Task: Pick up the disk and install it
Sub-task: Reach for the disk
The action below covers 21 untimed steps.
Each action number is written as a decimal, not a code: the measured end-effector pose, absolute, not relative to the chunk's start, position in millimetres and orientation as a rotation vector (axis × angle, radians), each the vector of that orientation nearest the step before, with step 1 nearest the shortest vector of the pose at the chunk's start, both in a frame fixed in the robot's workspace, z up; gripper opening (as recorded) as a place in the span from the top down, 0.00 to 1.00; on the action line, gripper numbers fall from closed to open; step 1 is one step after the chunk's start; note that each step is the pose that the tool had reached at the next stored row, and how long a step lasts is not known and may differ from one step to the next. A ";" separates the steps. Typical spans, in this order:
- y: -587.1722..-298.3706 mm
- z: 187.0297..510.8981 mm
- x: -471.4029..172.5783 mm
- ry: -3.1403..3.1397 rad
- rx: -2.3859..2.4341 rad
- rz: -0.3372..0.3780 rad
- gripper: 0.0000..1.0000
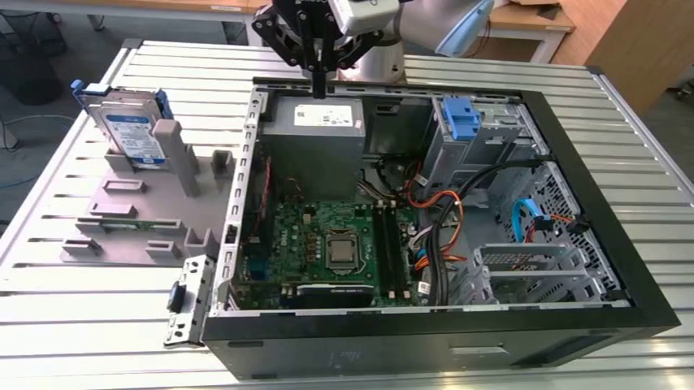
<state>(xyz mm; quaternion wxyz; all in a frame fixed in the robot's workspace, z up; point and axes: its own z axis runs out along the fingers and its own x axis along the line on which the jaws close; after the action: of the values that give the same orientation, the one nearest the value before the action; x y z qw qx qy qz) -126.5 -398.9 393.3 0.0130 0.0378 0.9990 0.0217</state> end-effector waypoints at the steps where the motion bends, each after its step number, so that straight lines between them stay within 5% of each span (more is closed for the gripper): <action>1: -399.0 393.3 -126.5 3.113 0.118 0.068 0.89; 21: -398.9 392.6 -176.1 3.113 0.118 0.068 0.89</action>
<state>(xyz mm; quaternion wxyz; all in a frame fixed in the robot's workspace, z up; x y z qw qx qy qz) -176.1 -398.9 392.6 0.0130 0.0378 0.9990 0.0217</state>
